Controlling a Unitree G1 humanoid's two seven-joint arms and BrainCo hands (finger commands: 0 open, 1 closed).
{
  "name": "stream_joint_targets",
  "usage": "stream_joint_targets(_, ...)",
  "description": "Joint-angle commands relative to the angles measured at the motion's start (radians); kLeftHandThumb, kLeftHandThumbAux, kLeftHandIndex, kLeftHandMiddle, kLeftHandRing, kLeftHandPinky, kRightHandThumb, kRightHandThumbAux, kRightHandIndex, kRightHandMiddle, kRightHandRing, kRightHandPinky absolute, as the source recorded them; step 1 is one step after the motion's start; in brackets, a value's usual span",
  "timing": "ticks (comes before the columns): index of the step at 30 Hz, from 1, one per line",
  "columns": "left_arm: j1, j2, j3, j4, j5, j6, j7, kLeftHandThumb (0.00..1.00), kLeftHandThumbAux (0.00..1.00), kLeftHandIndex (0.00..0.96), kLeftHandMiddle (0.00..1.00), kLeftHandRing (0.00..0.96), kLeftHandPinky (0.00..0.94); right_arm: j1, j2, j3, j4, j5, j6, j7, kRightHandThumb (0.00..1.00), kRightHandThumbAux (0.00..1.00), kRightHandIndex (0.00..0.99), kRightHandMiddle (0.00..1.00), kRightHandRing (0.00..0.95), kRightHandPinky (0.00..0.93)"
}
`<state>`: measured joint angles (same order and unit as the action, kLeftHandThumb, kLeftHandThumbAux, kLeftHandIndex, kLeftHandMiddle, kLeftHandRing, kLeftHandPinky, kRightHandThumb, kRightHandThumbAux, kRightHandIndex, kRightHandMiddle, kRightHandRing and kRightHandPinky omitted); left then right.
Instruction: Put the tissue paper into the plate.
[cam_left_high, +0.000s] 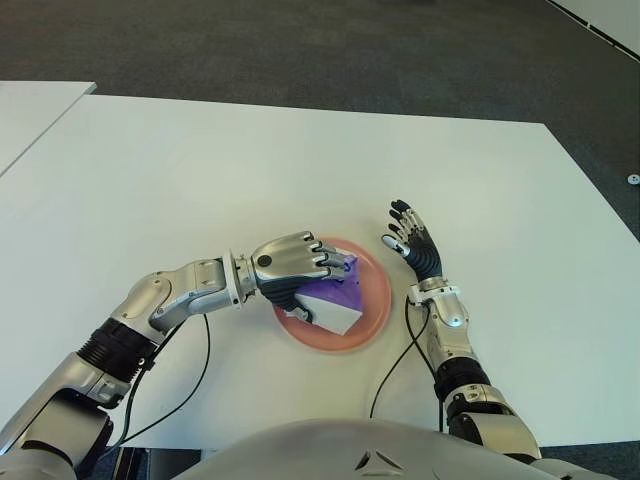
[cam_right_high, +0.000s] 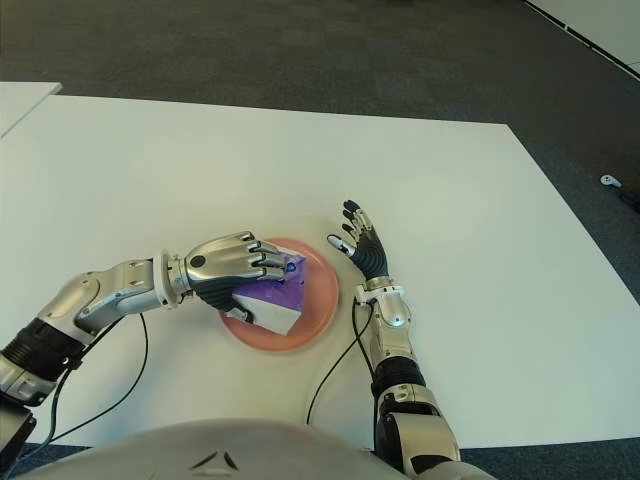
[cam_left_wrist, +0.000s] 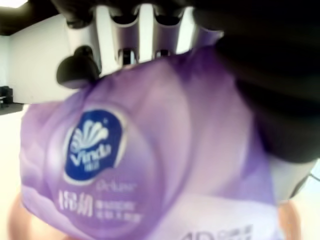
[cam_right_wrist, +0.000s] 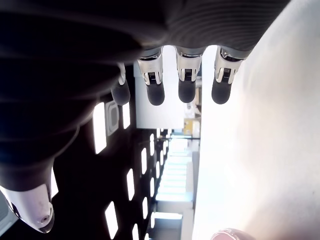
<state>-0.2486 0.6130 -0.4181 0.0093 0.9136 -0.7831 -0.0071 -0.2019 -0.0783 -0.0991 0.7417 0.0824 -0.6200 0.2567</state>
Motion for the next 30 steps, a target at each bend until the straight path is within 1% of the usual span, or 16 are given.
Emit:
stream_joint_targets(1, 0.01, -0.012, -0.032, 0.034, 0.112, 0.023, 0.071, 0.851, 0.67, 0.395, 0.537, 0.851, 0.857, 0.138, 0.034, 0.011, 0.073, -0.001, 0.127, -0.018, 0.0, 0.613, 0.0, 0.0, 0.0, 0.0)
stream_joint_targets(5, 0.015, -0.016, -0.048, 0.046, 0.17, 0.02, 0.168, 0.851, 0.671, 0.394, 0.536, 0.851, 0.854, 0.146, 0.036, 0.018, 0.052, -0.003, 0.129, -0.022, 0.0, 0.6, 0.0, 0.0, 0.0, 0.0)
stream_joint_targets(12, 0.018, -0.012, -0.073, 0.053, 0.211, 0.027, 0.251, 0.85, 0.671, 0.393, 0.536, 0.848, 0.846, 0.157, 0.039, 0.024, 0.028, 0.001, 0.133, -0.021, 0.0, 0.581, 0.0, 0.0, 0.0, 0.0)
stream_joint_targets(15, 0.029, -0.019, -0.078, 0.049, 0.233, 0.05, 0.29, 0.849, 0.672, 0.393, 0.536, 0.841, 0.821, 0.162, 0.038, 0.026, 0.017, -0.001, 0.139, -0.024, 0.0, 0.576, 0.0, 0.0, 0.0, 0.0)
stream_joint_targets(17, 0.035, -0.026, -0.082, 0.05, 0.243, 0.068, 0.312, 0.849, 0.672, 0.393, 0.534, 0.826, 0.791, 0.166, 0.037, 0.028, 0.009, -0.003, 0.144, -0.025, 0.0, 0.575, 0.0, 0.0, 0.0, 0.0)
stream_joint_targets(20, 0.043, -0.042, -0.09, 0.062, 0.254, 0.098, 0.349, 0.849, 0.67, 0.398, 0.53, 0.778, 0.722, 0.172, 0.037, 0.032, -0.006, -0.004, 0.152, -0.024, 0.0, 0.575, 0.0, 0.0, 0.0, 0.0)
stream_joint_targets(22, 0.046, -0.049, -0.096, 0.07, 0.259, 0.112, 0.372, 0.849, 0.67, 0.401, 0.53, 0.76, 0.699, 0.176, 0.037, 0.035, -0.015, -0.004, 0.157, -0.025, 0.0, 0.575, 0.0, 0.0, 0.0, 0.0)
stream_joint_targets(23, 0.048, -0.054, -0.098, 0.076, 0.26, 0.116, 0.391, 0.849, 0.669, 0.402, 0.53, 0.753, 0.693, 0.178, 0.037, 0.036, -0.02, -0.005, 0.161, -0.025, 0.0, 0.574, 0.0, 0.0, 0.0, 0.0)
stream_joint_targets(25, 0.049, -0.058, -0.102, 0.085, 0.265, 0.125, 0.42, 0.848, 0.665, 0.415, 0.551, 0.715, 0.642, 0.18, 0.037, 0.039, -0.027, -0.005, 0.167, -0.025, 0.0, 0.572, 0.0, 0.0, 0.0, 0.0)
stream_joint_targets(26, 0.049, -0.057, -0.104, 0.088, 0.269, 0.128, 0.431, 0.846, 0.665, 0.418, 0.561, 0.692, 0.615, 0.181, 0.038, 0.04, -0.03, -0.005, 0.17, -0.025, 0.0, 0.571, 0.0, 0.0, 0.0, 0.0)
stream_joint_targets(29, 0.045, -0.052, -0.111, 0.095, 0.276, 0.133, 0.449, 0.842, 0.666, 0.421, 0.574, 0.656, 0.575, 0.184, 0.038, 0.042, -0.04, -0.005, 0.179, -0.025, 0.0, 0.569, 0.0, 0.0, 0.0, 0.0)
stream_joint_targets(30, 0.043, -0.043, -0.109, 0.088, 0.259, 0.123, 0.435, 0.839, 0.666, 0.419, 0.567, 0.617, 0.529, 0.185, 0.039, 0.043, -0.044, -0.004, 0.182, -0.026, 0.0, 0.569, 0.0, 0.0, 0.0, 0.0)
